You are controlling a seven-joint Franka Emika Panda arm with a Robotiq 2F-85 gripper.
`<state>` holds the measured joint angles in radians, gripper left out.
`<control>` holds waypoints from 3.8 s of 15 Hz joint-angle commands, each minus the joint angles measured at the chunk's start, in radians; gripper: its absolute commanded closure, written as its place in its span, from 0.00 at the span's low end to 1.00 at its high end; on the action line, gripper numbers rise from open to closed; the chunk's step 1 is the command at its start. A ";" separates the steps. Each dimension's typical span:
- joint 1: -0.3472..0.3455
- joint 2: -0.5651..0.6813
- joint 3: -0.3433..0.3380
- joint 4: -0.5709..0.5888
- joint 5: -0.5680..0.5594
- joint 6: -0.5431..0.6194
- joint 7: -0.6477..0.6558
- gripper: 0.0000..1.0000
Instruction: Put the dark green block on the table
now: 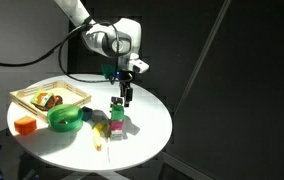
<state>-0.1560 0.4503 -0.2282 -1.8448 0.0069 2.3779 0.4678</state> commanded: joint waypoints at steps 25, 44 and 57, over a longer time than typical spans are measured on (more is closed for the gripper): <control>0.013 0.061 -0.002 0.040 0.022 -0.062 0.002 0.00; 0.011 0.104 -0.002 0.057 0.022 -0.057 -0.005 0.00; 0.013 0.096 0.002 0.053 0.014 -0.066 -0.037 0.70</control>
<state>-0.1442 0.5553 -0.2262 -1.8063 0.0107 2.3381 0.4621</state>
